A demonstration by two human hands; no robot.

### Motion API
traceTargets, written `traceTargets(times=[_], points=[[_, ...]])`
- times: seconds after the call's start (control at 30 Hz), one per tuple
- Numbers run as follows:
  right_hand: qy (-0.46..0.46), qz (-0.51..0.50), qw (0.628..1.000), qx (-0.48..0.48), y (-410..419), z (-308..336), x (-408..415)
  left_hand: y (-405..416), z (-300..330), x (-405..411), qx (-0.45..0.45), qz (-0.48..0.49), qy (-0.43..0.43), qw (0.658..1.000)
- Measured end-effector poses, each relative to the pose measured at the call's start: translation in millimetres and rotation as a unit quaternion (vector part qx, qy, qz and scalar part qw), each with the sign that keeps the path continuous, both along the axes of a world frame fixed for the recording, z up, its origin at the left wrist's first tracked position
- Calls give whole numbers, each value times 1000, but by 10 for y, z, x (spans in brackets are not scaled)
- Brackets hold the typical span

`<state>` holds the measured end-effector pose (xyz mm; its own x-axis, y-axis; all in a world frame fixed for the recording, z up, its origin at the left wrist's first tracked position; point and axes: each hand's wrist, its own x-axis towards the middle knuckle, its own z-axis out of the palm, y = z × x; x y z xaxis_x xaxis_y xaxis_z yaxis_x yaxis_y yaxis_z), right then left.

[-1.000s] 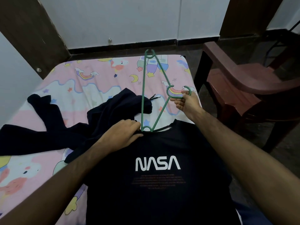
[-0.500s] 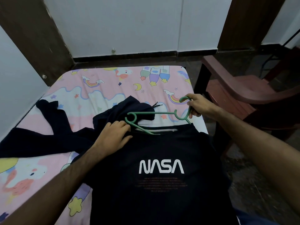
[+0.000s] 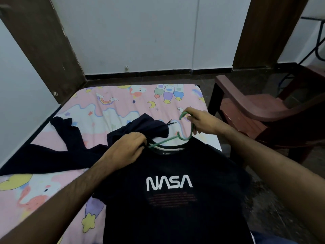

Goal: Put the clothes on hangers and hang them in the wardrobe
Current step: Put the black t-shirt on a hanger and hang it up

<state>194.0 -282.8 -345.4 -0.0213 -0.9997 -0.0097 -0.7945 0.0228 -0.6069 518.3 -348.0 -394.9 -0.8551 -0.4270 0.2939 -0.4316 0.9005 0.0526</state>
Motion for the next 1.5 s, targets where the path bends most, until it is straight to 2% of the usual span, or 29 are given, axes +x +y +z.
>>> traceTargets(times=[0.17, 0.3, 0.33, 0.43, 0.47, 0.53, 0.6, 0.7, 0.77, 1.0, 1.13, 1.2, 1.3, 1.37, 1.5], points=[[6, -15, 998, -67, -110, 500, 295, 212, 348, -81, 1, -36, 73, 997], [-6, -16, 992, -125, -2, 937, 419, 251, 732, 35, 84, 46, 182, 979], [-2, -13, 990, -142, 41, 1067, 449, 230, 840, 56, 85, 78, 175, 978], [14, -16, 978, -207, 112, 1468, 505, 142, 1197, 38, 52, 160, 69, 983], [14, -25, 971, -236, 141, 1615, 523, 121, 1344, 29, 43, 169, 70, 982], [-46, -35, 956, -286, 228, 1898, 519, 106, 1692, 18, 23, 165, 132, 977], [-106, -37, 951, -288, 340, 2110, 435, 103, 2066, 57, 0, 157, 194, 968], [19, -50, 979, -197, 570, 2272, 195, 174, 2591, 181, -3, 139, 250, 958], [39, -32, 983, -176, 757, 2330, 100, 272, 2852, 253, -21, 127, 253, 959], [-34, 11, 944, -328, 1320, 2783, 289, 675, 3347, 344, -131, 120, 239, 954], [-172, 27, 885, -432, 1627, 3083, 452, 847, 3485, 333, -148, 142, 227, 952], [-188, 65, 892, -406, 1850, 3240, 514, 902, 3567, 345, -167, 149, 247, 943], [-170, 120, 932, -296, 2139, 3420, 451, 962, 3712, 362, -187, 150, 256, 936], [-136, 85, 945, -285, 2179, 3447, 375, 989, 3767, 340, -185, 139, 259, 938], [-65, -19, 944, -324, 2089, 3385, 224, 1045, 3800, 149, -190, 114, 261, 940]])
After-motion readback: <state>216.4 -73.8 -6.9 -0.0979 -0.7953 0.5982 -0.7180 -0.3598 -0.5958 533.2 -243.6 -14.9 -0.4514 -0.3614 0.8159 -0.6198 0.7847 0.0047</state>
